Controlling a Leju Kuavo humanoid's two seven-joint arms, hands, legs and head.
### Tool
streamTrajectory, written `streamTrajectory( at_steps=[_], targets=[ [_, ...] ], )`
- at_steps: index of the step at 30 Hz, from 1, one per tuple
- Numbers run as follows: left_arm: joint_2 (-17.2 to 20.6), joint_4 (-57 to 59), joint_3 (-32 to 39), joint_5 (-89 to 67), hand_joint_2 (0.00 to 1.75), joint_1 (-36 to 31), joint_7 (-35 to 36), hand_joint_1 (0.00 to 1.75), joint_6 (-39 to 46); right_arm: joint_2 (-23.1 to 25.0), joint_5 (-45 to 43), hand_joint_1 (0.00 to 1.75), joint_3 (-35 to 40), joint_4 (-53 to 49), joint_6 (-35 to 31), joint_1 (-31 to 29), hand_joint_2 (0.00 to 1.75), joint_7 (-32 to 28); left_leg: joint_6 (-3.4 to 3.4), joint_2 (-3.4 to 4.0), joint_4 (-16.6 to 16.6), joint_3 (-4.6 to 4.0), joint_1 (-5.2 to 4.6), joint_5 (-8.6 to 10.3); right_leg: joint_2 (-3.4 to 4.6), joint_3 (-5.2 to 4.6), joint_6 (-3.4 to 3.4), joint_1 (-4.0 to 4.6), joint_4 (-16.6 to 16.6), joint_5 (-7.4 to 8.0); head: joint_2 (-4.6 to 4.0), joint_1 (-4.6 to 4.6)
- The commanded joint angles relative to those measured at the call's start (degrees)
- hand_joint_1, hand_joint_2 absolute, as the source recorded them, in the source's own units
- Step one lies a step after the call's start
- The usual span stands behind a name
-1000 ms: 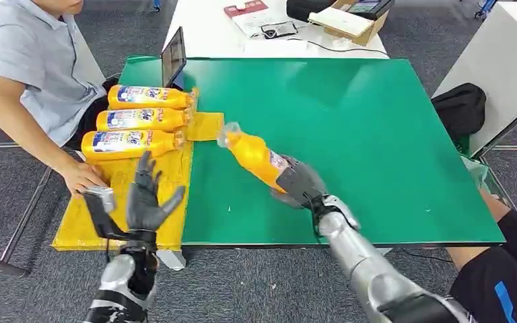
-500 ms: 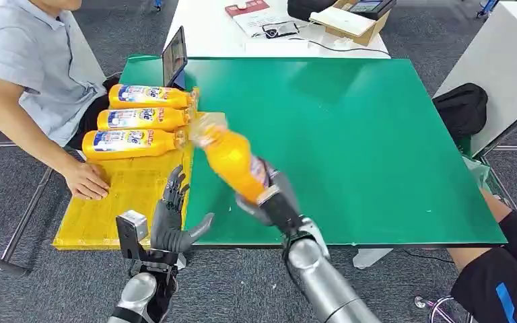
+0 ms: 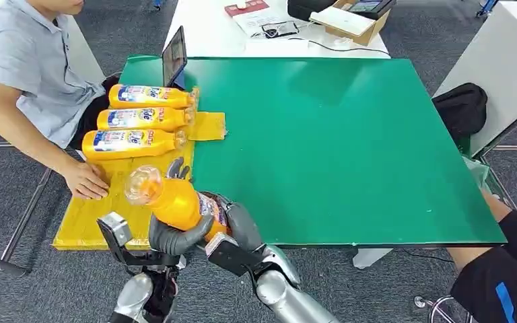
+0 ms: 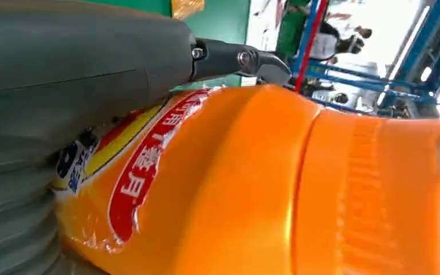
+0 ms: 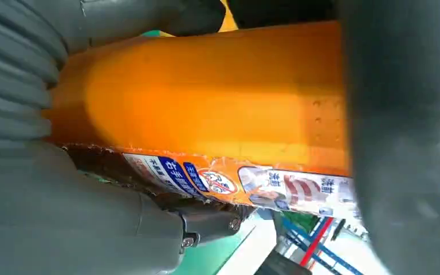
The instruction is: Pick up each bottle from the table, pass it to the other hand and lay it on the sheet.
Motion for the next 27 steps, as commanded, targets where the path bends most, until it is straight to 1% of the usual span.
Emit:
streamTrajectory(
  at_steps=[1, 2, 3, 4, 6, 7, 8, 9, 10, 11, 12, 13, 16, 17, 18, 19, 20, 21, 22, 23, 24, 25, 26, 27],
  targets=[
    [1.0, 1.4, -0.5, 1.7, 1.75, -3.2, 2.2, 0.0, -0.7, -1.0, -0.4, 1.75, 3.1, 4.5, 0.3, -1.7, 1.75, 0.3, -0.07, -0.07, 0.0, 0.22, 0.04, -0.07, -0.06, 0.24, -0.11, 0.05, 0.0, -0.1, 0.0, 0.0],
    [1.1, 2.0, -0.6, 2.4, 1.75, -3.3, 2.8, 0.19, -1.2, -1.1, -0.5, 1.75, 3.1, 4.3, 0.5, -1.9, 1.75, 0.4, -0.05, -0.06, 0.0, 0.17, 0.03, -0.04, -0.06, 0.19, -0.09, 0.04, 0.0, -0.07, 0.0, 0.0],
    [1.2, 2.3, -0.8, 2.5, 1.75, -3.4, 3.0, 1.01, -1.5, -1.1, -0.5, 1.75, 2.9, 4.2, 0.4, -2.0, 1.75, 0.6, -0.04, -0.04, 0.0, 0.12, 0.02, -0.02, -0.03, 0.13, -0.07, 0.02, 0.0, -0.04, 0.0, 0.0],
    [1.3, 2.4, -0.8, 2.5, 1.75, -3.3, 3.0, 1.01, -1.5, -1.2, -0.5, 1.75, 2.9, 4.2, 0.4, -2.0, 1.75, 0.6, -0.06, -0.03, 0.0, 0.24, 0.03, -0.09, -0.02, 0.25, -0.11, 0.04, 0.0, -0.1, 0.0, 0.0],
    [1.3, 2.4, -0.8, 2.5, 1.75, -3.3, 3.0, 1.01, -1.5, -1.2, -0.5, 1.75, 2.9, 4.2, 0.4, -2.0, 1.75, 0.6, -0.04, -0.05, 0.0, 0.12, 0.02, -0.02, -0.05, 0.12, -0.06, 0.03, 0.0, -0.04, 0.0, 0.0],
    [1.3, 2.4, -0.8, 2.5, 1.75, -3.3, 3.0, 1.01, -1.5, -1.2, -0.5, 1.75, 2.9, 4.2, 0.4, -2.0, 1.75, 0.6, -0.06, -0.06, 0.0, 0.27, 0.04, -0.09, -0.05, 0.28, -0.11, 0.05, 0.0, -0.11, 0.0, 0.0],
    [1.3, 2.7, -1.0, 2.4, 1.75, -3.3, 3.0, 1.75, -1.6, -1.3, -0.5, 1.75, 2.9, 3.9, 0.3, -1.9, 1.75, 0.7, -0.06, -0.05, 0.0, 0.23, 0.04, -0.08, -0.05, 0.24, -0.1, 0.05, 0.0, -0.09, 0.0, 0.02],
    [1.4, 2.7, -1.0, 2.4, 1.75, -3.3, 3.1, 1.75, -1.6, -1.3, -0.7, 1.75, 2.6, 3.6, 0.2, -1.8, 1.75, 1.0, -0.04, -0.05, 0.0, 0.16, 0.02, -0.03, -0.05, 0.16, -0.07, 0.02, 0.0, -0.05, 0.0, -0.02],
    [1.4, 2.7, -0.8, 2.5, 1.75, -3.1, 3.3, 1.75, -1.7, -1.3, -0.8, 1.43, 2.4, 3.1, 0.5, -1.5, 1.75, 1.7, -0.07, -0.05, 0.0, 0.33, 0.05, -0.11, -0.05, 0.35, -0.12, 0.05, 0.0, -0.13, 0.0, 0.0],
    [1.4, 2.9, -0.5, 2.8, 1.75, -2.9, 3.7, 1.75, -1.8, -1.2, -1.0, 0.05, 2.1, 3.0, 0.3, -1.4, 1.75, 2.4, -0.05, -0.05, 0.0, 0.2, 0.02, -0.05, -0.05, 0.21, -0.08, 0.03, 0.0, -0.07, 0.0, -0.02],
    [1.5, 3.1, -0.2, 3.2, 1.75, -2.7, 4.5, 1.75, -2.2, -1.0, -1.1, 0.0, 1.8, 2.3, -0.2, -1.0, 0.0, 3.1, -0.04, -0.05, 0.0, 0.16, 0.02, -0.03, -0.05, 0.16, -0.07, 0.02, 0.0, -0.05, 0.0, 0.0],
    [1.4, 3.5, 0.2, 3.4, 1.75, -2.5, 5.0, 1.75, -2.2, -0.9, -0.4, 0.0, 1.6, 1.6, -1.6, -0.5, 0.0, 3.1, -0.07, -0.05, 0.0, 0.31, 0.04, -0.09, -0.05, 0.32, -0.12, 0.04, 0.0, -0.12, 0.0, 0.0],
    [1.3, 4.0, 0.7, 3.8, 1.75, -2.4, 5.4, 1.75, -2.4, -0.7, -0.7, 0.0, 1.4, 0.8, -1.8, -0.1, 0.0, 3.3, -0.06, -0.02, 0.0, 0.21, 0.03, -0.06, -0.02, 0.21, -0.1, 0.04, 0.0, -0.07, 0.0, 0.0],
    [1.4, 4.1, 0.7, 3.8, 1.75, -2.3, 5.4, 1.75, -2.4, -0.7, -0.8, 0.0, 1.5, 0.7, -1.9, 0.0, 0.0, 3.4, -0.07, -0.01, 0.0, 0.3, 0.04, -0.1, 0.0, 0.28, -0.12, 0.04, 0.0, -0.11, 0.0, 0.0],
    [1.4, 4.1, 0.7, 3.8, 1.75, -2.3, 5.4, 1.75, -2.4, -0.7, -0.8, 0.0, 1.5, 0.7, -1.9, 0.0, 0.0, 3.4, -0.05, -0.03, 0.0, 0.19, 0.03, -0.05, -0.03, 0.19, -0.09, 0.03, 0.0, -0.07, 0.0, 0.0],
    [1.4, 4.1, 0.7, 3.8, 1.75, -2.3, 5.4, 1.75, -2.4, -0.7, -0.8, 0.0, 1.5, 0.7, -1.9, 0.0, 0.0, 3.4, -0.11, 0.0, 0.0, 0.5, 0.07, -0.24, 0.01, 0.48, -0.2, 0.08, 0.1, -0.25, 0.0, 0.0],
    [1.4, 4.1, 0.7, 3.8, 1.75, -2.3, 5.4, 1.75, -2.4, -0.7, -0.8, 0.0, 1.5, 0.7, -1.9, 0.0, 0.0, 3.4, -0.06, 0.01, -0.1, 0.27, 0.01, -0.08, 0.01, 0.25, -0.1, 0.02, 0.0, -0.09, 0.0, 0.0],
    [1.1, 4.1, 1.0, 3.9, 1.75, -2.4, 5.5, 1.75, -2.3, -0.6, -0.7, 0.0, 1.3, 0.6, -2.4, 0.0, 0.0, 3.4, -0.07, -0.01, 0.0, 0.33, 0.03, -0.11, 0.0, 0.32, -0.13, 0.04, 0.0, -0.12, 0.0, 0.0],
    [0.8, 4.2, 1.6, 4.2, 1.75, -2.5, 5.5, 1.75, -1.7, -0.5, -0.6, 0.0, 1.3, 0.6, -2.9, 0.0, 0.0, 3.3, -0.09, 0.0, 0.0, 0.39, 0.06, -0.16, 0.01, 0.39, -0.15, 0.07, 0.0, -0.16, 0.0, 0.0],
    [0.2, 4.1, 2.7, 4.6, 1.75, -2.5, 5.1, 1.75, -0.2, -0.3, -0.6, 0.0, 1.2, 0.2, -3.6, 0.3, 0.0, 3.0, -0.05, -0.02, 0.0, 0.22, 0.03, -0.06, -0.02, 0.21, -0.1, 0.04, 0.0, -0.07, 0.0, 0.0],
    [-0.1, 3.8, 3.3, 4.6, 1.75, -2.4, 4.9, 1.75, 1.0, -0.1, -0.2, 0.0, 1.3, -0.6, -4.7, 1.1, 0.0, 2.5, -0.05, -0.02, 0.0, 0.22, 0.03, -0.08, -0.02, 0.22, -0.09, 0.03, 0.0, -0.09, 0.0, 0.0],
    [-0.1, 3.6, 3.7, 4.5, 1.75, -2.4, 4.8, 1.75, 2.0, -0.1, -0.4, 0.0, 1.6, -1.5, -5.0, 1.9, 0.0, 2.4, -0.07, -0.01, 0.0, 0.34, 0.04, -0.14, 0.0, 0.33, -0.14, 0.05, 0.0, -0.15, 0.0, 0.0],
    [-0.1, 3.7, 4.2, 4.2, 1.75, -2.6, 4.8, 1.75, 3.4, -0.1, -0.7, 0.0, 1.9, -2.6, -5.5, 2.6, 0.0, 2.2, -0.04, -0.01, 0.0, 0.15, 0.02, -0.06, -0.01, 0.15, -0.08, 0.02, 0.0, -0.07, 0.0, 0.0],
    [0.0, 3.9, 4.5, 3.9, 1.75, -2.8, 4.7, 1.75, 4.2, -0.1, -0.6, 0.0, 2.1, -2.9, -5.9, 2.9, 0.0, 2.1, -0.1, 0.03, 0.1, 0.46, 0.06, -0.25, 0.04, 0.44, -0.18, 0.07, 0.1, -0.24, 0.0, 0.0]
  ],
)
